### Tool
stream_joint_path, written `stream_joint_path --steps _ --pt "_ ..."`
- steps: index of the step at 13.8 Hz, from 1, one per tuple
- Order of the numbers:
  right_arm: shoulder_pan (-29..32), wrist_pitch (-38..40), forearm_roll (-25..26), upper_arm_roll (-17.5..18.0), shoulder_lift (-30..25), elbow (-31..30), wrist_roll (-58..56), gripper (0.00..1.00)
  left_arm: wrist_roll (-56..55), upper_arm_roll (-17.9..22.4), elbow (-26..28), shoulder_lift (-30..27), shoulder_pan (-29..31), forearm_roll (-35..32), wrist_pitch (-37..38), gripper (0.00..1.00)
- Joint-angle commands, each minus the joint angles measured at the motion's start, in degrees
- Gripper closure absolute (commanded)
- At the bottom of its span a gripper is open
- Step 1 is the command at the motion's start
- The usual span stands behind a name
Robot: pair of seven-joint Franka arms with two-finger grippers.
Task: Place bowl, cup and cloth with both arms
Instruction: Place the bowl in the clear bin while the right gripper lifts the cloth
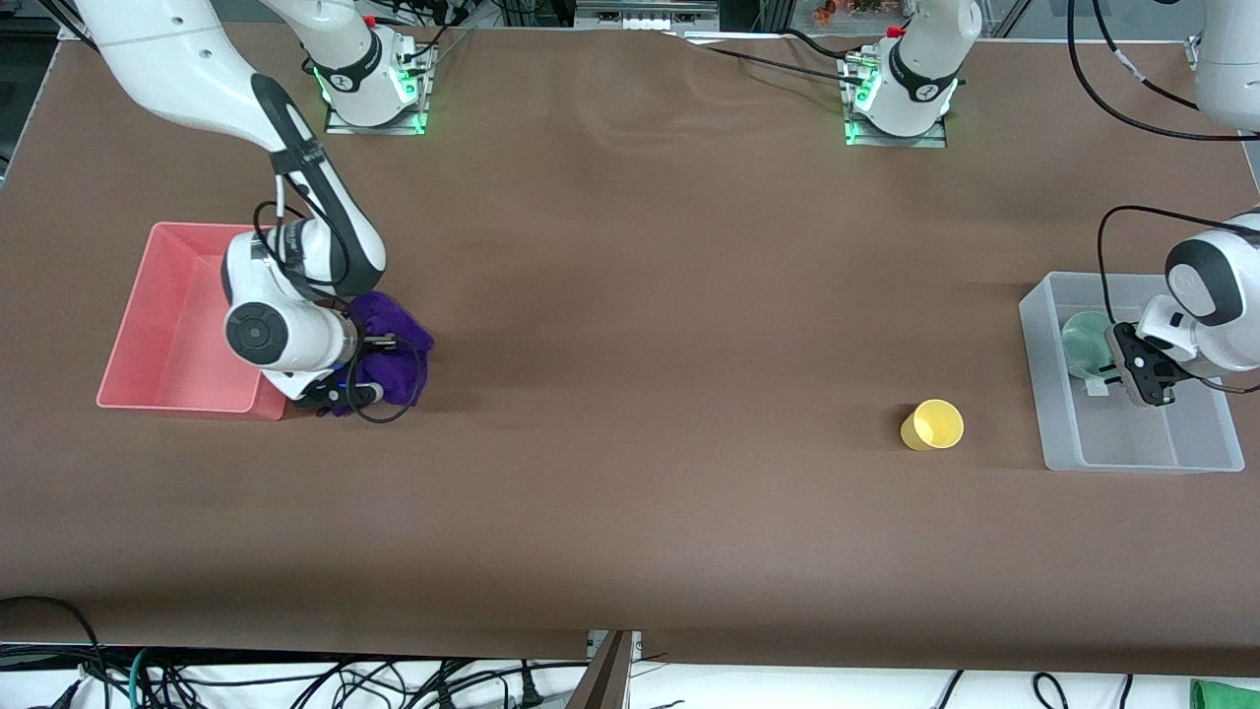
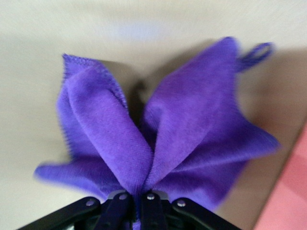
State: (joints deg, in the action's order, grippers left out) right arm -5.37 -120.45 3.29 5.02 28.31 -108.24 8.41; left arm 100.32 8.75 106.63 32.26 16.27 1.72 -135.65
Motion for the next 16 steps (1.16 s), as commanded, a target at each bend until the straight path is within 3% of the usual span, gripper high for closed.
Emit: stream_joint_path --steps 1,3,5,8,13,16 --pt "1.0 11.3 0.4 0.8 -2.2 8.5 -0.4 1.00 1.5 -2.5 -1.6 -2.7 0.2 2.3 2.2 0.00" --pt "1.3 19.5 0.4 0.7 -2.6 15.7 -2.9 1.00 -2.0 -2.9 -2.7 -6.2 -0.4 2.4 6.2 0.00" --pt "3.3 26.1 0.9 0.4 -2.9 20.2 -7.4 1.00 -10.5 -3.0 -6.6 -7.6 -1.1 2.9 16.3 0.00" --pt "6.3 30.2 1.2 -2.2 -5.2 21.0 -14.4 1.00 -28.5 -4.0 -12.1 -7.9 -4.0 3.8 29.4 0.00" --pt "8.0 33.1 1.2 -10.4 -6.5 21.0 -26.5 1.00 -60.5 -5.9 -13.0 -7.5 -10.1 8.8 29.8 0.00" --pt "8.1 34.8 1.3 -13.9 -6.8 21.0 -30.5 1.00 -67.4 -6.0 -12.0 -5.1 -12.9 11.4 20.9 0.01"
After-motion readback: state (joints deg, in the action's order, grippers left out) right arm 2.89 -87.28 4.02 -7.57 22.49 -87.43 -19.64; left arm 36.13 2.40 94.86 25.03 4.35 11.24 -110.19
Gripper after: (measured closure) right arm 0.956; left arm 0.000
